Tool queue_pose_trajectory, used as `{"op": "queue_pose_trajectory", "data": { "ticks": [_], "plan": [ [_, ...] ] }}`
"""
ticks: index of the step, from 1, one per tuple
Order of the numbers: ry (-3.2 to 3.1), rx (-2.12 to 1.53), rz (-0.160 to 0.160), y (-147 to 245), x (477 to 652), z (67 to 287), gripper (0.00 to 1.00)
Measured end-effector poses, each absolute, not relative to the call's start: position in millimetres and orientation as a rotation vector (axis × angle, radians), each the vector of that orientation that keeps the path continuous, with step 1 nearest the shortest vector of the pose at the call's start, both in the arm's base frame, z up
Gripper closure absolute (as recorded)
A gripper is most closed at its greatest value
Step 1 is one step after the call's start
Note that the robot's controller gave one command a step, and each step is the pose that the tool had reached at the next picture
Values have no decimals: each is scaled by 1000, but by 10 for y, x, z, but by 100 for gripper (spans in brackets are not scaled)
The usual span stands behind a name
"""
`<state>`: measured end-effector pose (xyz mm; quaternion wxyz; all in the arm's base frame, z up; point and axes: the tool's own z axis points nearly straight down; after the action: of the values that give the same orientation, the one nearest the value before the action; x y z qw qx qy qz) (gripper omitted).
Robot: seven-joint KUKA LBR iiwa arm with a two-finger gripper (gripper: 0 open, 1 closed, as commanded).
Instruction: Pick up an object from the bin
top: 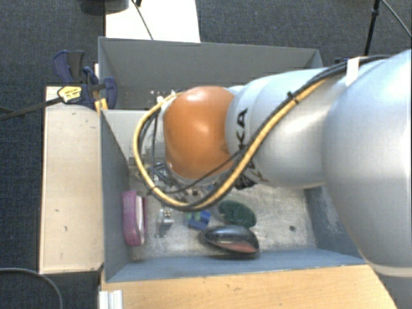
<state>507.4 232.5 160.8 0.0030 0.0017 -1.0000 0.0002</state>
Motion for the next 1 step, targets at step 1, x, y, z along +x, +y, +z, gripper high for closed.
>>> {"op": "queue_pose_trajectory", "data": {
  "ticks": [1],
  "plan": [
    [-3141,109,5,1523,4856,1858,0]
  ]
}}
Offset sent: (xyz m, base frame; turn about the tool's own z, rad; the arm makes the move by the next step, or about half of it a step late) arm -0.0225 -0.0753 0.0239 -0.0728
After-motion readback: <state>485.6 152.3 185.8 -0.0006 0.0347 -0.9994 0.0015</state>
